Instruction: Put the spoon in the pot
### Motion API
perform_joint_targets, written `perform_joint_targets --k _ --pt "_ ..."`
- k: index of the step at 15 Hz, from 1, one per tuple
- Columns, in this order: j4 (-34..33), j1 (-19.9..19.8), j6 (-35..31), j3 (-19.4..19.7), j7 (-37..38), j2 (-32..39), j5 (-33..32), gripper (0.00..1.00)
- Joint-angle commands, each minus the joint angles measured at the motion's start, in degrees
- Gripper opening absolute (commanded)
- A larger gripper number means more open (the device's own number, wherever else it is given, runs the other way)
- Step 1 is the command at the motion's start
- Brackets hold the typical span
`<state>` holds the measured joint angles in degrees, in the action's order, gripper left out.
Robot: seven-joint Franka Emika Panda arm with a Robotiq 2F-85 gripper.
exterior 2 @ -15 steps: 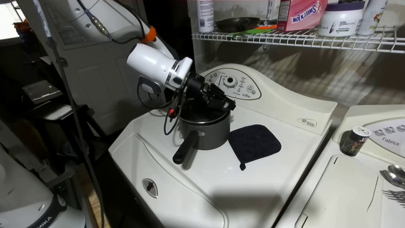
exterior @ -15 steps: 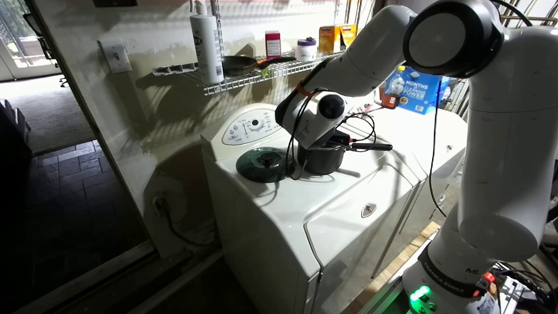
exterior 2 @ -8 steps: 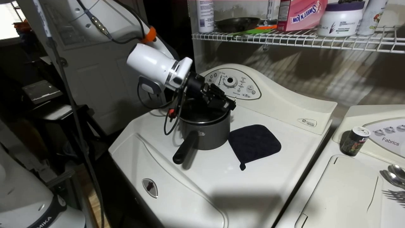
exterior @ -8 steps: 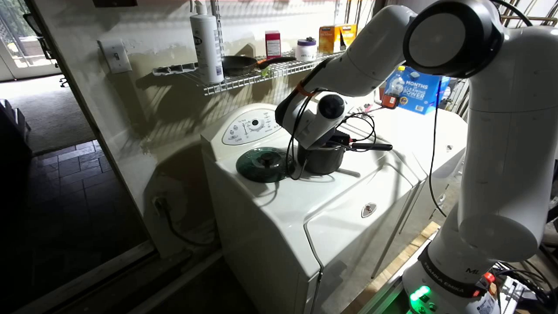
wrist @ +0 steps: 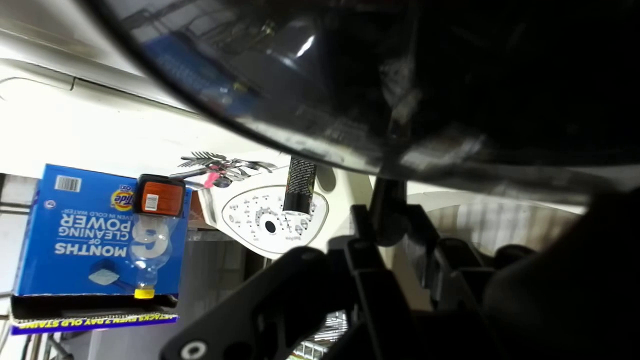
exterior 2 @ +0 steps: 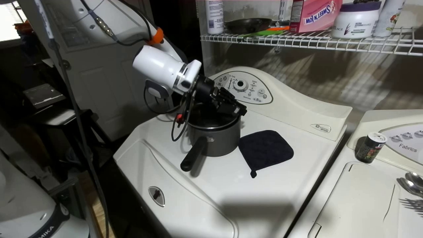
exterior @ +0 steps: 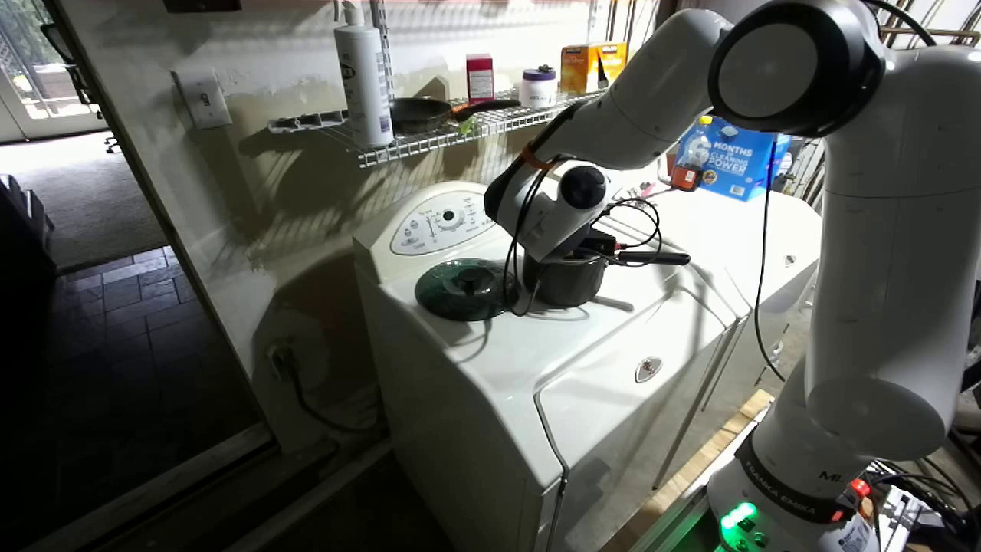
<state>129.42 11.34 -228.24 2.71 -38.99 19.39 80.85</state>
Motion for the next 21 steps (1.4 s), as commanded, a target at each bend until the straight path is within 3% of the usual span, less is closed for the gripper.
perform_joint_targets --k 1,4,7,14,16,21 --pt "-2.55 -0.3 0.4 0.16 -2.94 1.26 2.44 0.05" --pt "-2.66 -0.3 0.26 0.21 -3.05 1.3 2.49 0.06" --pt "-2.67 -0.32 0.28 0.25 -3.17 1.24 2.53 0.48" --pt "-2.73 -0.38 0.33 0.65 -3.37 0.88 2.47 0.95" --pt "-2.7 -0.41 0.32 0.66 -3.57 0.59 2.42 1.0" --pt "-1.65 -0.25 -0.18 0.55 -3.0 -0.67 1.81 1.0"
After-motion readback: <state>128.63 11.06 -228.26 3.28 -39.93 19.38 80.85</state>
